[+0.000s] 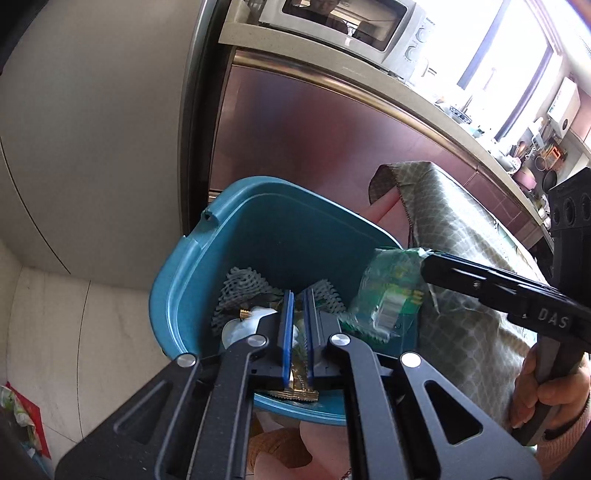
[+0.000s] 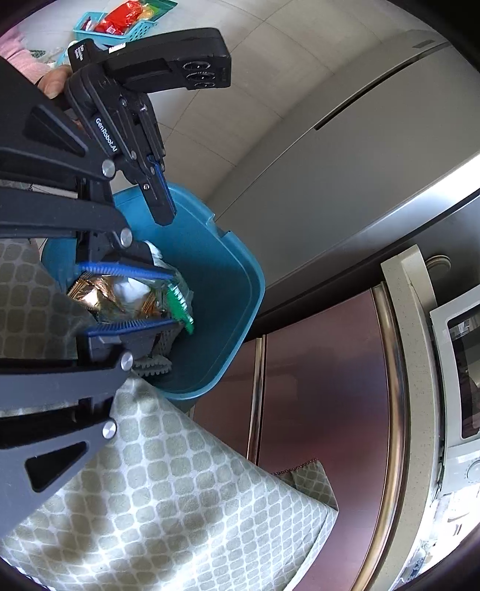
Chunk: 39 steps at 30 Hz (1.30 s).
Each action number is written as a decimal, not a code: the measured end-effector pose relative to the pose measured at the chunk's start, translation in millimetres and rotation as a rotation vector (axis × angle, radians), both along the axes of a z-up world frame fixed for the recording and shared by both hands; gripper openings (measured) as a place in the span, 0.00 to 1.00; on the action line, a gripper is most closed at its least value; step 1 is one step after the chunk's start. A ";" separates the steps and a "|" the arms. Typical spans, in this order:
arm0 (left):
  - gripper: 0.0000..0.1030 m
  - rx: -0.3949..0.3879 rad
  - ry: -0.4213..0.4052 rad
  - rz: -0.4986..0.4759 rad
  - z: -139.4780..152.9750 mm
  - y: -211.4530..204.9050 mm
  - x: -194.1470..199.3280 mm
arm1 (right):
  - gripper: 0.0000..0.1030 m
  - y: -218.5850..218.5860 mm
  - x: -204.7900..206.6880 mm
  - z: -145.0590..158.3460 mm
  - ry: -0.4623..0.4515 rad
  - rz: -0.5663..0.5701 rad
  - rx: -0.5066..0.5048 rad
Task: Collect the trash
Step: 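Move both open tools back over the orange peels on the table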
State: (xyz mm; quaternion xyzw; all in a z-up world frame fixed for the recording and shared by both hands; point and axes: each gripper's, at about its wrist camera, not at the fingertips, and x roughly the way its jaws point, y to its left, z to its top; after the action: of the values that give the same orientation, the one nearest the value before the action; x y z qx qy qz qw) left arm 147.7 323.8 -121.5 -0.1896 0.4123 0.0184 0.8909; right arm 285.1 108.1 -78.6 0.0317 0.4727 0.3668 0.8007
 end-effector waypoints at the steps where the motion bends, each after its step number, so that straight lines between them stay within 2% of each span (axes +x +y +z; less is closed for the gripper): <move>1: 0.04 0.002 -0.001 0.001 -0.9 -0.2 -0.3 | 0.27 -0.8 0.7 0.2 0.000 -0.002 0.002; 6: 0.04 0.003 -0.017 -0.004 0.6 -4.7 -2.7 | 0.28 -9.8 0.6 0.6 0.003 -0.014 0.020; 13: 0.10 0.009 -0.060 -0.022 14.5 -12.9 -13.5 | 0.28 -25.2 -13.1 5.0 -0.003 -0.005 0.046; 16: 0.12 0.015 -0.083 -0.039 23.3 -19.8 -18.9 | 0.32 -33.3 -21.3 10.0 -0.011 -0.004 0.064; 25: 0.18 0.030 -0.165 -0.112 52.6 -48.8 -36.4 | 0.35 -73.0 -53.6 34.8 -0.062 -0.014 0.129; 27: 0.19 0.030 -0.190 -0.142 60.2 -60.2 -40.7 | 0.39 -85.2 -63.1 41.1 -0.080 -0.022 0.143; 32: 0.24 0.018 -0.238 -0.240 74.9 -97.3 -49.1 | 0.42 -125.9 -89.1 50.9 -0.125 -0.072 0.156; 39: 0.29 -0.020 -0.261 -0.427 82.2 -172.7 -51.1 | 0.44 -205.7 -123.2 56.2 -0.176 -0.226 0.132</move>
State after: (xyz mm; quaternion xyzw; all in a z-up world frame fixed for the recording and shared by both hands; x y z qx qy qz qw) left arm 96.6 151.1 -39.2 -0.1080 0.3248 -0.1988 0.9183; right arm 161.9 -97.6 -22.4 0.1051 0.3690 0.3059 0.8713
